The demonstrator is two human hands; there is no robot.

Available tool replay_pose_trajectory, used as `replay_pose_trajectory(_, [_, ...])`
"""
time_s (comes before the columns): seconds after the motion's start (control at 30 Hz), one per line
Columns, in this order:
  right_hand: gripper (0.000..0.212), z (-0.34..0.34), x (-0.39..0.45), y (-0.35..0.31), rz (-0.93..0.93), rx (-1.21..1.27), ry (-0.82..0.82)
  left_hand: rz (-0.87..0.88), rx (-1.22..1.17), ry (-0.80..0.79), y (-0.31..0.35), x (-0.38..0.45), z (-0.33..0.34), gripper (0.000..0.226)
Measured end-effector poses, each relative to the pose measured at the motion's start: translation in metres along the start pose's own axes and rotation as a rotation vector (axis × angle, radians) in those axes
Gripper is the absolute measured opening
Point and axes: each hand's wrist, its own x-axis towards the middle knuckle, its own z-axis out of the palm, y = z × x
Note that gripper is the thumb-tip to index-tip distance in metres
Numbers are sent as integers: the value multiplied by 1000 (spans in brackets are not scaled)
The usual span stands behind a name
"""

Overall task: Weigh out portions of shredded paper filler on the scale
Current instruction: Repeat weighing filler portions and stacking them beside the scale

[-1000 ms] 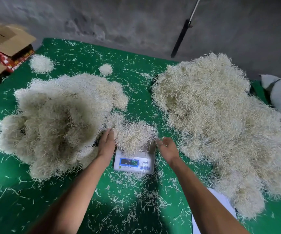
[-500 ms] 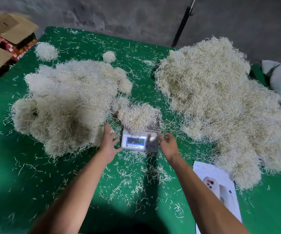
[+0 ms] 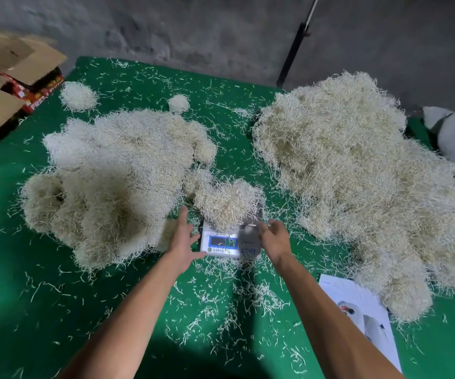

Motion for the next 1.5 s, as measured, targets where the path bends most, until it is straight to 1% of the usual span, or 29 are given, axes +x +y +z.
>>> replay_pose_trajectory(0.07, [43,5,11,-9,-16,-19,4,15,49,-12,8,4,7,76])
replay_pose_trajectory(0.13, [38,13,23,-20,-54,-65,32,49,155,-6,16,12,16,81])
replay_pose_trajectory(0.2, [41,22,37,-31,-105,-74,84,88,241,10,22,25,27,85])
replay_pose_trajectory(0.27, [45,30,49,-40,-175,-50,159,122,218,62,26,39,37,80])
replay_pose_trajectory(0.33, [48,38,61,-44,-197,-18,167,166,200,146,31,52,47,72])
replay_pose_trajectory(0.4, [51,42,73,-43,-130,28,96,176,229,186,35,62,58,68])
replay_pose_trajectory(0.43, [52,43,78,-42,-82,51,41,178,254,176,36,65,64,66])
replay_pose_trajectory(0.5, [56,45,80,-44,-19,80,-92,174,371,114,34,69,76,60])
replay_pose_trajectory(0.53, [60,49,80,-44,-27,64,-154,170,437,79,31,71,82,61])
replay_pose_trajectory(0.57, [65,54,78,-44,-59,53,-206,168,477,51,27,73,87,68])
replay_pose_trajectory(0.63, [71,63,69,-46,-153,54,-233,172,449,24,19,72,98,94])
replay_pose_trajectory(0.67, [64,63,67,-50,-192,82,-216,183,414,21,19,71,103,107])
replay_pose_trajectory(0.7, [53,61,65,-54,-221,133,-202,203,394,21,20,70,107,117])
replay_pose_trajectory(0.73, [43,56,64,-60,-232,190,-183,233,395,26,23,70,112,122])
replay_pose_trajectory(0.77, [42,50,64,-66,-234,252,-153,262,412,24,27,68,115,122])
replay_pose_trajectory(0.8, [46,42,63,-72,-235,286,-122,287,436,14,30,66,119,118])
replay_pose_trajectory(0.83, [57,35,63,-77,-242,270,-87,303,463,-1,33,63,123,114])
replay_pose_trajectory(0.9, [88,20,65,-85,-218,125,-40,300,522,-62,38,50,134,112])
replay_pose_trajectory(0.93, [98,14,69,-87,-174,69,-36,286,556,-98,39,42,139,113])
replay_pose_trajectory(0.97, [98,9,73,-89,-145,55,-45,275,589,-125,39,35,144,113])
replay_pose_trajectory(1.0, [91,3,77,-91,-123,61,-56,271,609,-141,38,29,148,114])
replay_pose_trajectory(1.03, [80,-6,79,-94,-107,82,-59,279,619,-147,36,21,153,114])
replay_pose_trajectory(1.1, [52,-13,90,-98,-79,104,-15,294,612,-127,37,14,160,113])
replay_pose_trajectory(1.17, [36,-21,96,-99,-68,92,64,300,622,-114,36,6,169,108])
replay_pose_trajectory(1.23, [26,-27,101,-102,-60,71,136,317,627,-99,32,-3,176,109])
replay_pose_trajectory(1.3, [24,-31,105,-107,-67,26,176,334,629,-52,30,-10,182,107])
replay_pose_trajectory(1.4, [31,-37,113,-117,-86,-58,214,329,604,8,35,-16,191,100])
replay_pose_trajectory(1.5, [30,-41,123,-130,-106,-124,215,336,565,28,44,-20,202,92])
